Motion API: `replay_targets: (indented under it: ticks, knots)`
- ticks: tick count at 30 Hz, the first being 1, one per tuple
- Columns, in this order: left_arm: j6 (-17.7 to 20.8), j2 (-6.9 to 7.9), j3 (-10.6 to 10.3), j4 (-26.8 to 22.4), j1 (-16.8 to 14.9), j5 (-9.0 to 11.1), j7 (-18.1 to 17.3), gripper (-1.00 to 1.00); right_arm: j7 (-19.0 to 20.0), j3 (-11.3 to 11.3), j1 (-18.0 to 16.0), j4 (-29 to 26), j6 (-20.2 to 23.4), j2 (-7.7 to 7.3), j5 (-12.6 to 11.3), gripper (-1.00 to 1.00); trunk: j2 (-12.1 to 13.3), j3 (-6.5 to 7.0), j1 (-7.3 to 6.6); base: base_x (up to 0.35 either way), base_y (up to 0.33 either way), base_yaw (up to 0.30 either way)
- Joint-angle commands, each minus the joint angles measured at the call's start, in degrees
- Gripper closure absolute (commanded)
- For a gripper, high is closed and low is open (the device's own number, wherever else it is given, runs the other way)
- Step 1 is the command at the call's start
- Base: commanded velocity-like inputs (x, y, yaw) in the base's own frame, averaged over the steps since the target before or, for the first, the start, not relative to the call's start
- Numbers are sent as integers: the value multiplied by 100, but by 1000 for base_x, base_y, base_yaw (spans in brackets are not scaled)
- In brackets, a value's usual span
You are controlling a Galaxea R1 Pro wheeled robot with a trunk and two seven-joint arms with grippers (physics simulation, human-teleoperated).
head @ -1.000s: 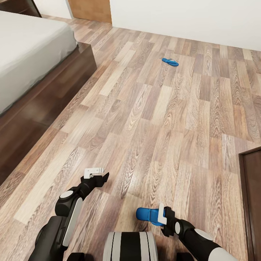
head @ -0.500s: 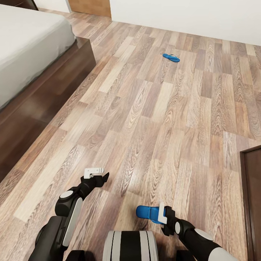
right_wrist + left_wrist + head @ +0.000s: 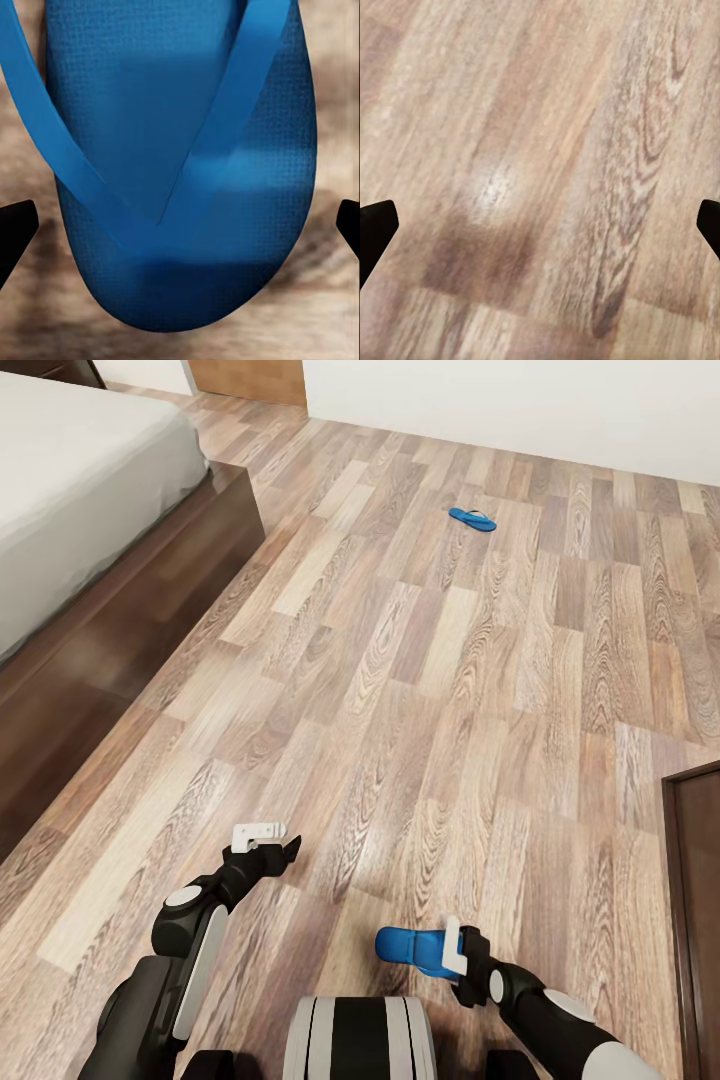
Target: In the bedroom, move the book from the bed onto either nightstand, and place the two sandals side by side next to the bed.
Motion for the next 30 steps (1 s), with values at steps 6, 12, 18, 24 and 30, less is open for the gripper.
replay_targets:
  ticks: [6, 12, 18, 24, 30]
  knots:
    - [35, -2, 5, -6, -2, 45, 2, -100, 10, -61, -6, -29, 34, -44, 50, -100, -1, -3, -1, 0, 0, 0]
    - [35, -2, 5, -6, -2, 45, 2, -100, -48, -130, -5, -31, 34, -65, 50, -100, -1, -3, -1, 0, 0, 0]
    - [35, -2, 5, -6, -2, 45, 2, -100, -65, -143, -4, -31, 34, -73, 50, -100, -4, -48, 4, 0, 0, 0]
    - [35, -2, 5, -7, -2, 45, 2, -100, -67, -144, -5, -31, 34, -73, 50, -100, -7, -92, 9, 0, 0, 0]
    - [35, -2, 5, -6, -2, 45, 2, -100, -67, -144, -6, -31, 34, -73, 50, -100, -7, -92, 9, 0, 0, 0]
